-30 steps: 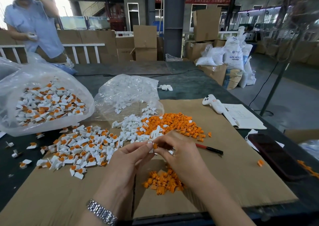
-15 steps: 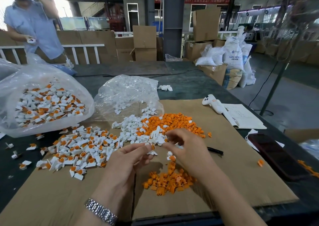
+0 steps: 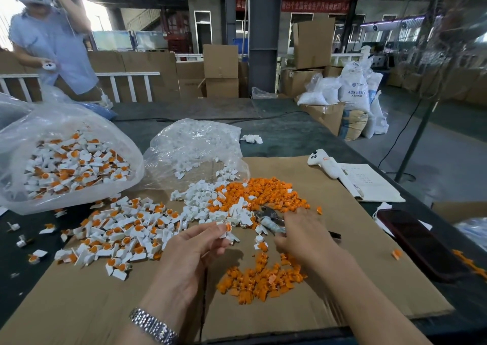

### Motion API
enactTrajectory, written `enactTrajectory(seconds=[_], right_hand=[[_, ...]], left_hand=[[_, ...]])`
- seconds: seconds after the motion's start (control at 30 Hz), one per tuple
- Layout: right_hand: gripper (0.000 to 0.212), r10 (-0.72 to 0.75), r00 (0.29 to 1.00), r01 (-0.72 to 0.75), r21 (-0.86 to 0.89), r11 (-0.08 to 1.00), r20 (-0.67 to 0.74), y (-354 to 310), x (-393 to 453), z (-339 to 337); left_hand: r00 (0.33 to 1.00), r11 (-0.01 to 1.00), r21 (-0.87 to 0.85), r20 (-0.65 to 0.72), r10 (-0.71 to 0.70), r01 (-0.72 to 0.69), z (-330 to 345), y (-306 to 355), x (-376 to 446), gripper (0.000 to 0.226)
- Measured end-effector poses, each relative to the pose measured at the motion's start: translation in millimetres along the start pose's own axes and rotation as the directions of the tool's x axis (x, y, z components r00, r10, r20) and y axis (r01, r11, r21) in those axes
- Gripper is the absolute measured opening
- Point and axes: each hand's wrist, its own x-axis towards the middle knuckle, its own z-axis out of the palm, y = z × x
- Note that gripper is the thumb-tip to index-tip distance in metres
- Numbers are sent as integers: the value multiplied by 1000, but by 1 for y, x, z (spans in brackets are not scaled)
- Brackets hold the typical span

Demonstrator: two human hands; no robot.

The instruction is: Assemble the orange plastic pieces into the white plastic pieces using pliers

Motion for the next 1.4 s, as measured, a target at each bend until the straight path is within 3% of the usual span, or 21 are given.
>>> enactTrajectory(seconds=[0.1,0.17,0.27,0.37,0.53,0.8,1.03,1.2,1.33,1.4], right_hand=[[35,22,1000,-20,87,996,-22,-5,-4,-8],[27,49,998,-37,290,956,-37,-7,-10,-19],[12,2,997,-55,664,745,81,-11,-24,-38],[12,-175,949,-110,797,594,261,-20,-39,-52],[17,-347,862,-92,786,611,371,-38,-58,-55],[17,-373,868,-65,818,571,329,-49,-68,-56],[20,-322,909,-38,820,572,266,-53,-68,-49],[33,-200,969,28,735,677,146,-60,-70,-37],[32,-138,986,47,644,764,92,-64,-70,-29],[31,-168,980,61,647,760,105,-62,-70,-30]], left_hand=[[999,999,-20,-25,25,-26,-1,2,2,37],[999,996,-79,-38,27,-30,-1,4,3,32],[998,991,-112,-22,66,-68,2,6,3,29],[993,986,-120,-22,113,-114,5,8,2,26],[986,978,-125,-31,163,-165,11,15,1,21],[962,964,85,-92,258,-250,4,14,1,42],[958,955,133,-77,277,-266,8,12,0,30],[962,965,90,-96,255,-247,8,8,0,33],[966,970,102,-110,233,-223,8,2,1,9],[973,976,64,-94,213,-207,9,0,-1,11]])
